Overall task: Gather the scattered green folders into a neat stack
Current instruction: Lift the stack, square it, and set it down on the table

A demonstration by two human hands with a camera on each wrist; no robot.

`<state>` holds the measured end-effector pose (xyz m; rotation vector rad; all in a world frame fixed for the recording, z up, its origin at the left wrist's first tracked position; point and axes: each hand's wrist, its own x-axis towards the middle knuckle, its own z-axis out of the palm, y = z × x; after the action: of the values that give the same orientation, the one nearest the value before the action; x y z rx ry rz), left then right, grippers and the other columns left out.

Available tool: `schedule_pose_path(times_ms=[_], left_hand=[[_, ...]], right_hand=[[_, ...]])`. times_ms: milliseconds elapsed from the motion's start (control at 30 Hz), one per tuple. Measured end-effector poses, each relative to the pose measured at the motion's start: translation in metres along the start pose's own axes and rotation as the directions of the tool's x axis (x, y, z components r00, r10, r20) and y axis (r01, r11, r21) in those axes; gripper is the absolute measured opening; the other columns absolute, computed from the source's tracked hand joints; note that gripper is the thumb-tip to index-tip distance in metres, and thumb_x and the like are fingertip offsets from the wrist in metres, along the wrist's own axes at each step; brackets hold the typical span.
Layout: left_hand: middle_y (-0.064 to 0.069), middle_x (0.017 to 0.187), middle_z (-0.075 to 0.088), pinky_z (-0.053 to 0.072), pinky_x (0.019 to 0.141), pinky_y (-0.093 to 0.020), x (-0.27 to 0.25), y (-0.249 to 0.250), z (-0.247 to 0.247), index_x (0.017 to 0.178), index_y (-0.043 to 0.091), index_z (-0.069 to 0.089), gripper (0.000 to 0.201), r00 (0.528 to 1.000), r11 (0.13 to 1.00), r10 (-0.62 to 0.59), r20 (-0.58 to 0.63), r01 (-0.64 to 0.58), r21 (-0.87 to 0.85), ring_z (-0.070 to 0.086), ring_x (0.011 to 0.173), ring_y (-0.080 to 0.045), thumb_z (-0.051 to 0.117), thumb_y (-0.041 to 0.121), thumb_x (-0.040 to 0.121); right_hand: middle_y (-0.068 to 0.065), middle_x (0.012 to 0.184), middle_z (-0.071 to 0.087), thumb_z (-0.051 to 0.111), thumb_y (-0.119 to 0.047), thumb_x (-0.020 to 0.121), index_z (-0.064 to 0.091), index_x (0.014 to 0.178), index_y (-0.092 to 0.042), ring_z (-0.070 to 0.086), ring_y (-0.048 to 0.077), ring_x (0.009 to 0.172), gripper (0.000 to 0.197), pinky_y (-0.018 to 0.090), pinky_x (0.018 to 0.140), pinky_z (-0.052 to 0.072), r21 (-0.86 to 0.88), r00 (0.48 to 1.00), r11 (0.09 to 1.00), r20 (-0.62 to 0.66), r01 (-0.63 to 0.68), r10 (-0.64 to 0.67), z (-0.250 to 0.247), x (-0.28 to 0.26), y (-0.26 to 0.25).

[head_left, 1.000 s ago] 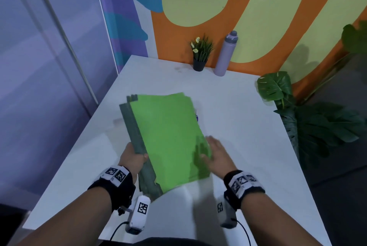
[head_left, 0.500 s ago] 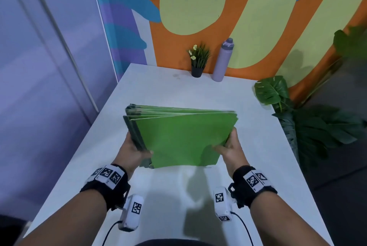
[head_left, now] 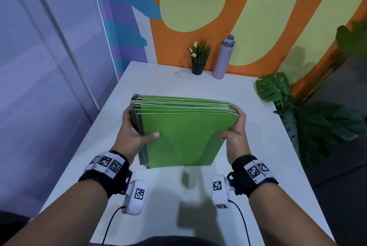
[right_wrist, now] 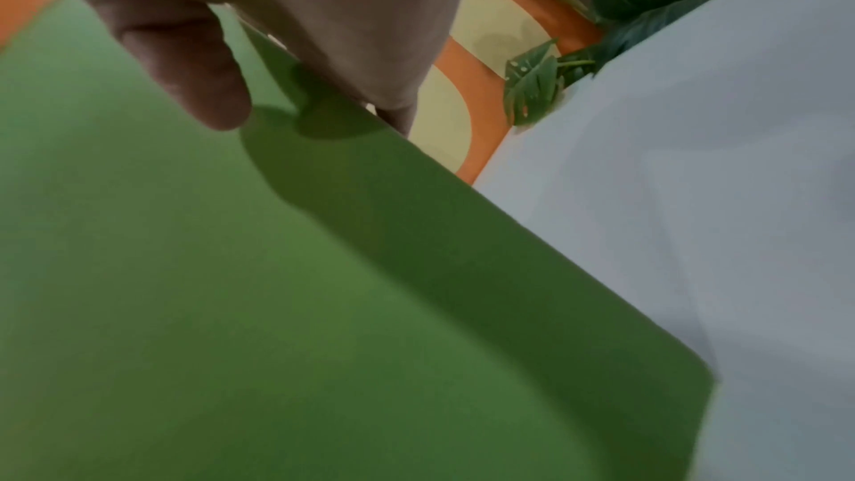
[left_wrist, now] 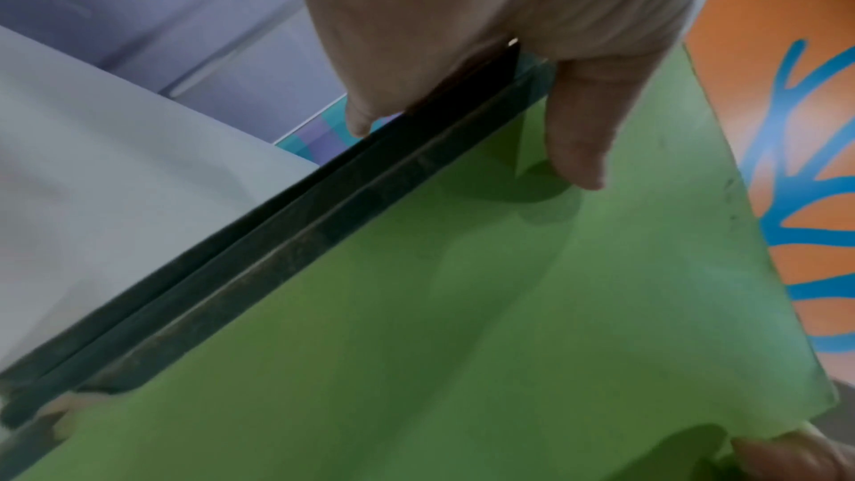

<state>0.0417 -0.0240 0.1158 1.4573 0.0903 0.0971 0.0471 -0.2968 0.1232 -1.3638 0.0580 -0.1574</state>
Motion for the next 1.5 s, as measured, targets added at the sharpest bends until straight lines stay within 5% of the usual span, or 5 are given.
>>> schedule_pose_path(times_ms=[567,800,933,1266,1500], left_hand=[[0.002,0.115,0.064,0.052,0.095,-0.051,0.012,-0.001,0.0,0.135,0.016,0.035,0.073,0.999,0.997,-0.039,0.015,0.038,0.069,0.063,0.109,-0.025,0.061,-0.02,0.077],[0.004,0.135,0.053,0.041,0.103,-0.025,0.01,0.031,0.012,0.132,0.033,0.044,0.064,0.981,0.98,0.18,-0.078,-0.172,0.1,0.051,0.124,-0.009,0.071,0.04,0.075],[0.015,0.087,0.054,0.036,0.072,-0.006,0.012,0.047,0.031,0.096,0.027,0.055,0.012,0.929,0.971,0.231,-0.29,-0.198,0.137,0.048,0.072,0.015,0.049,0.037,0.094],[0.015,0.098,0.054,0.041,0.079,-0.005,0.013,0.022,0.021,0.125,0.02,0.048,0.066,0.893,0.907,0.383,-0.237,-0.313,0.282,0.053,0.081,0.012,0.059,0.063,0.076],[0.007,0.129,0.053,0.043,0.109,-0.041,0.01,-0.005,0.003,0.124,0.043,0.033,0.089,0.99,0.969,0.109,-0.094,-0.084,0.232,0.055,0.12,-0.008,0.087,0.008,0.062]], right_hand=[[0.003,0.11,0.06,0.048,0.011,0.07,0.039,0.129,-0.02,0.06,0.016,0.099,0.067,0.033,0.084,0.049,0.024,0.998,0.999,0.066,0.022,-0.023,0.021,0.001,-0.001],[0.0,0.125,0.043,0.051,0.006,0.073,0.044,0.138,-0.023,0.041,0.01,0.124,0.072,0.026,0.107,0.03,-0.355,0.924,0.853,0.124,0.381,-0.361,0.016,0.005,-0.007],[0.011,0.115,0.041,0.045,0.013,0.073,0.059,0.12,-0.003,0.043,0.005,0.115,0.051,0.011,0.099,0.03,-0.433,0.866,0.757,0.134,0.489,-0.482,0.023,0.005,-0.011],[0.001,0.122,0.045,0.051,-0.002,0.079,0.038,0.122,-0.039,0.046,0.011,0.112,0.058,0.025,0.1,0.037,-0.323,0.947,0.896,0.001,0.304,-0.32,0.021,0.006,-0.001],[0.006,0.117,0.057,0.046,-0.002,0.085,0.033,0.121,-0.012,0.054,0.023,0.112,0.039,0.042,0.099,0.045,-0.24,0.998,0.971,0.042,-0.027,0.038,0.01,-0.002,0.025]])
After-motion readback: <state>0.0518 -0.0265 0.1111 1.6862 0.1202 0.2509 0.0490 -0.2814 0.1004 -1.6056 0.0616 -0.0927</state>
